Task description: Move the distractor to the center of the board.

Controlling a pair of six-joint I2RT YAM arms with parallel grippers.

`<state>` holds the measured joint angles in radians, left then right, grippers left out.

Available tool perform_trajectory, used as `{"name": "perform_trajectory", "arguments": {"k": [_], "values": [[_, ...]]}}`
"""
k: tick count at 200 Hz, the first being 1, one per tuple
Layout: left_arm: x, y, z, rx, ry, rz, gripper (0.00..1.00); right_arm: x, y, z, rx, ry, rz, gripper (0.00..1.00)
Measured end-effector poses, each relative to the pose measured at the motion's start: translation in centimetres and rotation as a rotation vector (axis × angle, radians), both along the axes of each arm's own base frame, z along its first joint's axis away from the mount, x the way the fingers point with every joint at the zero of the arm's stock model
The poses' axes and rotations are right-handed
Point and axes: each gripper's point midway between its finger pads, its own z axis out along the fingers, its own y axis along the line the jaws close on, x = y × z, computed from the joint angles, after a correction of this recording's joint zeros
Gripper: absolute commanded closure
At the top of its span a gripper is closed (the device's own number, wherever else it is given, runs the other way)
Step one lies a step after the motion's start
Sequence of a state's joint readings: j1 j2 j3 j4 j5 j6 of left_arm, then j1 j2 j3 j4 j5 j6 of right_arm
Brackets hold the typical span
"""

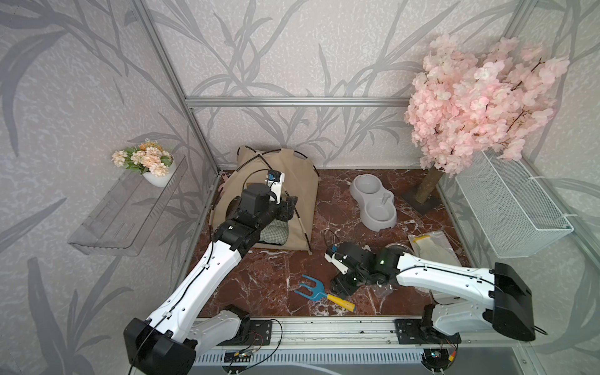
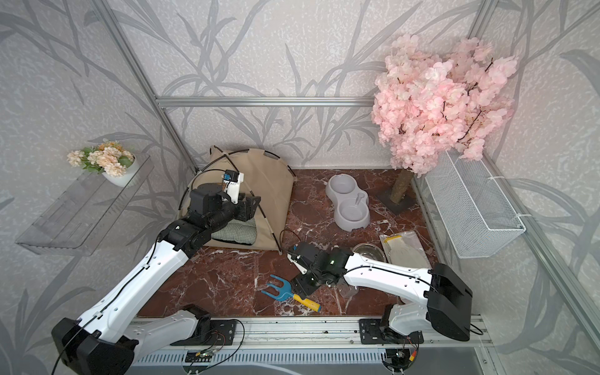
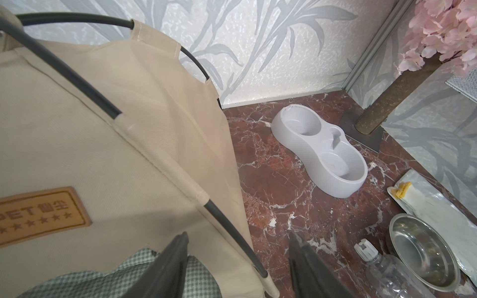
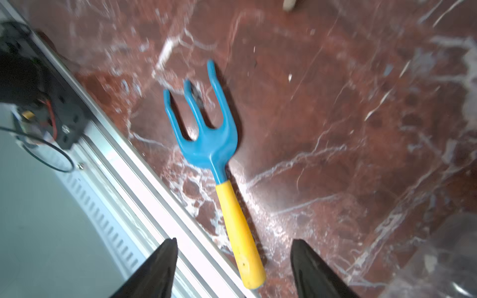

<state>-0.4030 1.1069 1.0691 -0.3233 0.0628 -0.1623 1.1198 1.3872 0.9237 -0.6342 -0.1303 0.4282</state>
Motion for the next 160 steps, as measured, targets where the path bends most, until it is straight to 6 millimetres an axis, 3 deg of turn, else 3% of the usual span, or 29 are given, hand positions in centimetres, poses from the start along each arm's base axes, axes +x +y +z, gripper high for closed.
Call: {"name": "perform_trajectory", "arguments": {"k": [29,55,128,160], "values": [[0.4,0.6,0.2,0.006,-0.015,0.041,0.35,-2.9,-0.1,-3.0,-0.129,0.051,0.103,0.32],[0.5,1.1,0.6,0.005,-0.031,0.069,0.35,-4.4,-0.1,-4.4,-0.178,0.072,0.162,0.38],[0.6,1.8,1.0,0.007,-0.044,0.097,0.35,-3.5,-1.1,-7.5,-0.299,0.037,0.197,0.59],[0.6,1.9,1.0,0.006,-0.045,0.098,0.35,-3.2,-1.1,-7.6,-0.307,0.018,0.207,0.7]]}}
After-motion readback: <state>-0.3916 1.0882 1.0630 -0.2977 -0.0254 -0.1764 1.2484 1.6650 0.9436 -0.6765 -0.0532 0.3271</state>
